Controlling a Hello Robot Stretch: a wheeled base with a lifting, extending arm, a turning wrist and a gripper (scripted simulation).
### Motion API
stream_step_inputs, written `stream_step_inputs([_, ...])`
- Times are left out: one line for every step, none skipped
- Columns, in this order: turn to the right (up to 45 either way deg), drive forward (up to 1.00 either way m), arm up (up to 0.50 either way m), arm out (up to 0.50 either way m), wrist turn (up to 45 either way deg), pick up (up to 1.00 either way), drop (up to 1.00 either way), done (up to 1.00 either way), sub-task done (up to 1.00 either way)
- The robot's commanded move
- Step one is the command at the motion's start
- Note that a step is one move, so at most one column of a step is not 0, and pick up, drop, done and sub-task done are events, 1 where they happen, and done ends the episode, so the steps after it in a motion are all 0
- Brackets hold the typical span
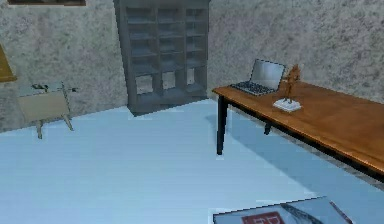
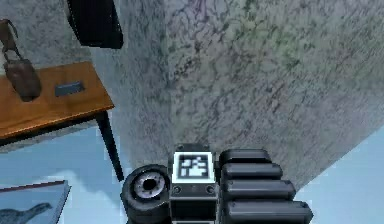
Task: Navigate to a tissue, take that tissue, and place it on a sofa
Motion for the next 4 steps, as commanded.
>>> stream_step_inputs([45.0, 0.0, 0.0, 0.0, 0.0, 0.0, 0.0, 0.0, 0.0])
stream_step_inputs([45.0, 0.0, 0.0, 0.0, 0.0, 0.0, 0.0, 0.0, 0.0])
stream_step_inputs([45.0, 0.0, 0.0, 0.0, 0.0, 0.0, 0.0, 0.0, 0.0])
stream_step_inputs([18.0, 0.0, 0.0, 0.0, 0.0, 0.0, 0.0, 0.0, 0.0])
